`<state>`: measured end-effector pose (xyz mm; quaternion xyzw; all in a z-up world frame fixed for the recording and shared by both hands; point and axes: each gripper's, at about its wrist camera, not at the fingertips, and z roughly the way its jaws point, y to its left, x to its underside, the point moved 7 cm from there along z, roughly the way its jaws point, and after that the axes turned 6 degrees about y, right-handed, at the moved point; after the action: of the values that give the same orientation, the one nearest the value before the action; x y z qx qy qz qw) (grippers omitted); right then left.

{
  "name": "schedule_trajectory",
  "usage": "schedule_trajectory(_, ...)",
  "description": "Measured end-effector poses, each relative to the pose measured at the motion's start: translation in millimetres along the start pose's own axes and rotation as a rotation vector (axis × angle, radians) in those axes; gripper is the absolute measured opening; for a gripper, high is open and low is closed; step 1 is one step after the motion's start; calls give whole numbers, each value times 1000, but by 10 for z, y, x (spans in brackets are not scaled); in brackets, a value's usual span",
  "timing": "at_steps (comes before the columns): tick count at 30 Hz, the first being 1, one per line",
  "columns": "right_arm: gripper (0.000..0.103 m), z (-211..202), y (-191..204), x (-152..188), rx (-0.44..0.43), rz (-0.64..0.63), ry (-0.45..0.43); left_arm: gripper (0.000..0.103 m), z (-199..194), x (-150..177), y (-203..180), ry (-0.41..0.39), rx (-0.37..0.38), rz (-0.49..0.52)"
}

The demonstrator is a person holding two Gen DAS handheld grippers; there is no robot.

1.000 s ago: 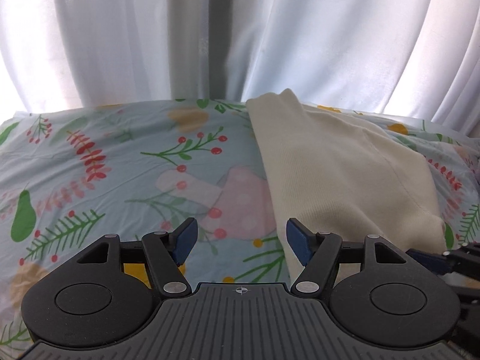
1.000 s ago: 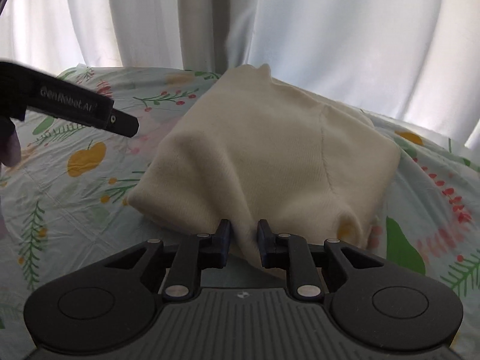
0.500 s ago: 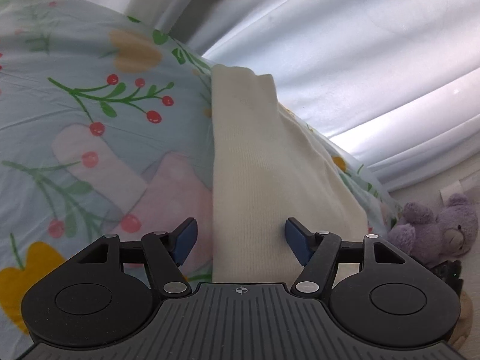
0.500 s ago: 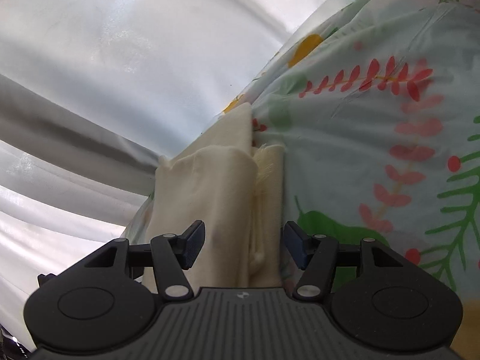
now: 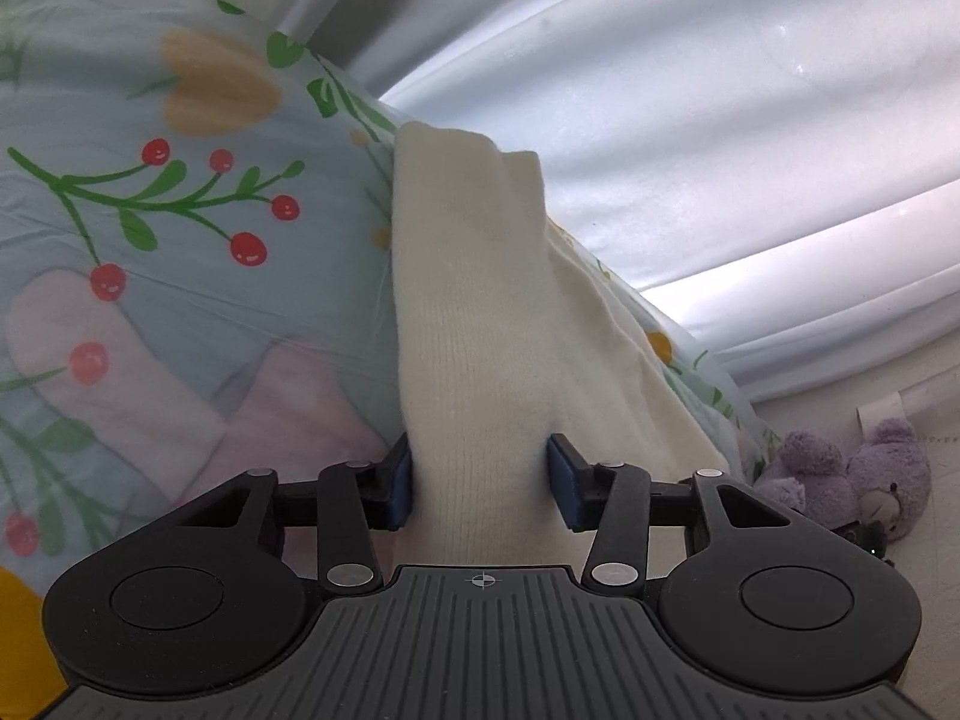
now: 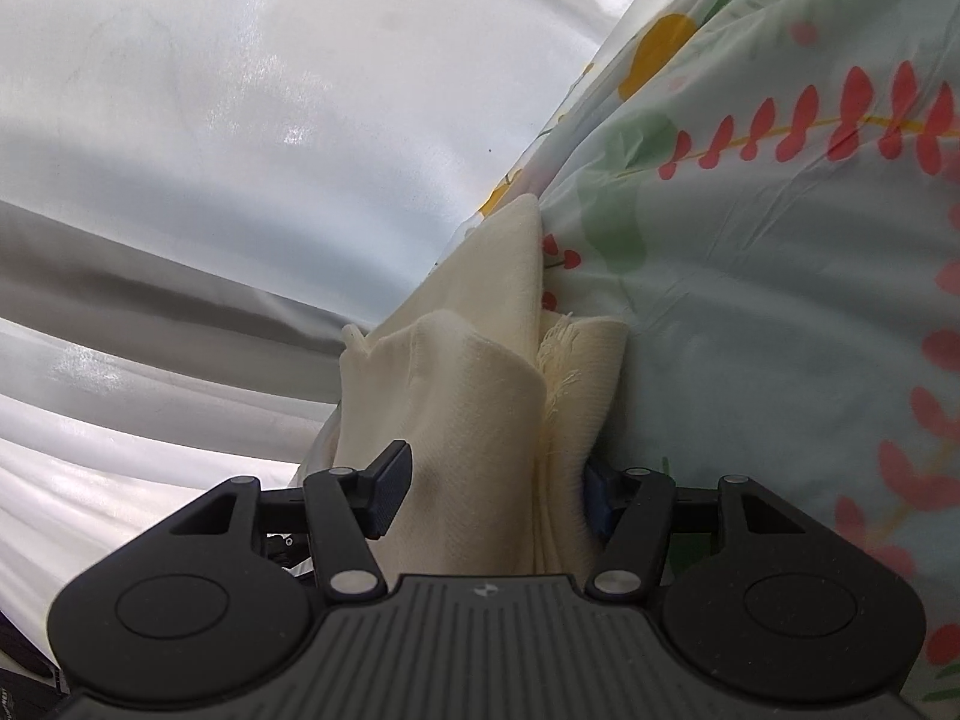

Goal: Fold small clothes

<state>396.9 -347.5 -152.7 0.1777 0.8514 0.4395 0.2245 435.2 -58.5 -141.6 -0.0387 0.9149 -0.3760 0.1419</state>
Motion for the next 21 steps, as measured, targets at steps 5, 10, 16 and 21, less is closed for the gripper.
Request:
schedule_trajectory(5, 34, 62, 268, 101, 65, -87, -21, 33, -149, -16, -70, -36, -11, 37)
schedule_trajectory(10, 31, 167, 682, 223, 5, -158, 17, 25, -663, -4, -146, -117, -9, 61)
schedule_trajectory(16, 33, 466, 1061, 510, 70, -321, 49, 21, -1236, 184, -18, -257, -266, 159)
schedule_trajectory(21, 44, 251, 997, 477, 312, -334, -98, 28, -1459, 354, 80, -319, -380, 170)
